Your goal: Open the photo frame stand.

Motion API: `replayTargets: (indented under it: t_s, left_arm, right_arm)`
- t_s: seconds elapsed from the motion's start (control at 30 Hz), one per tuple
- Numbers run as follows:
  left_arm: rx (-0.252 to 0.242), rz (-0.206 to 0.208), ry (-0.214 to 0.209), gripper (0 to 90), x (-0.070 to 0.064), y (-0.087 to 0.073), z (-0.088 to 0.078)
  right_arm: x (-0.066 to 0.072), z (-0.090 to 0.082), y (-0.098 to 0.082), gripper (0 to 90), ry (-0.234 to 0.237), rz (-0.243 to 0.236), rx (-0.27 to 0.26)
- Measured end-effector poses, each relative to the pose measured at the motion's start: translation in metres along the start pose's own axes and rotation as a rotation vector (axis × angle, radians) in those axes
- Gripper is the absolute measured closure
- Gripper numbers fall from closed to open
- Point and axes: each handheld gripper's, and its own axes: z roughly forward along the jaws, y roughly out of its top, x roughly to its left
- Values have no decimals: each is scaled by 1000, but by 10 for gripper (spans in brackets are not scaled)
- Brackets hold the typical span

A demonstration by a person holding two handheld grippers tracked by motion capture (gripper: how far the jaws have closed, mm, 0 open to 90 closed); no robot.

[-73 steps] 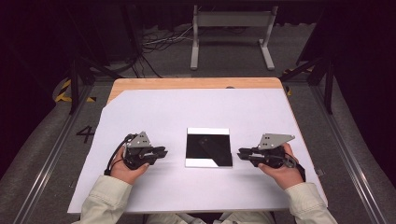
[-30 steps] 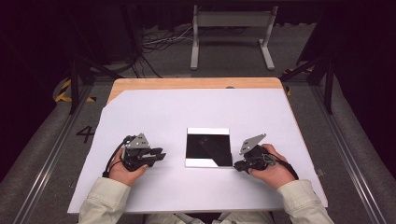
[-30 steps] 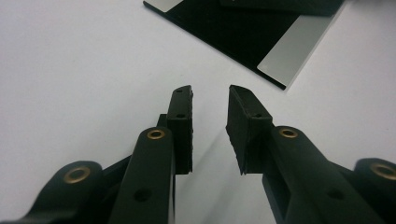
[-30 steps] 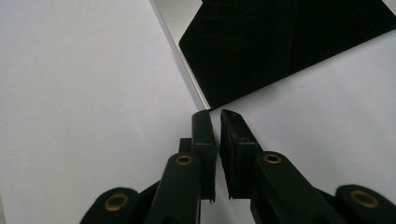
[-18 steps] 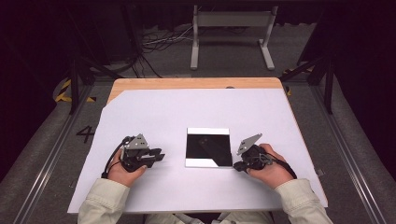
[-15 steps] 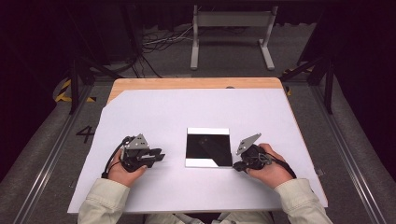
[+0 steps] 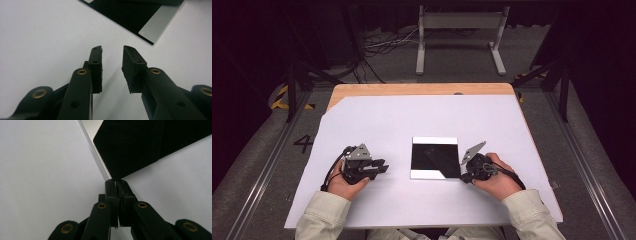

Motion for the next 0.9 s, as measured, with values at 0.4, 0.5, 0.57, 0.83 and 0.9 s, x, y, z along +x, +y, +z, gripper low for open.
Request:
replayTargets:
  t_s: [0.4,0.5,0.57,0.83,0.9]
  left_arm:
    - [1,-1,-7,698,0,0,1]
    - [0,-3,-6,696,0,0,2]
    - [0,-2,-6,695,0,1,2]
    - [4,-2,-10,692,0,1,3]
    - [3,-2,-8,690,0,1,4]
  right_arm:
    - [-3,-5,-4,895,30,9,-57]
    - [-4,-9,-5,896,37,13,-84]
    - [-4,-13,-6,896,41,20,-113]
    - [-5,-24,-7,897,42,8,-208]
    - [-5,-27,-7,897,40,15,-241]
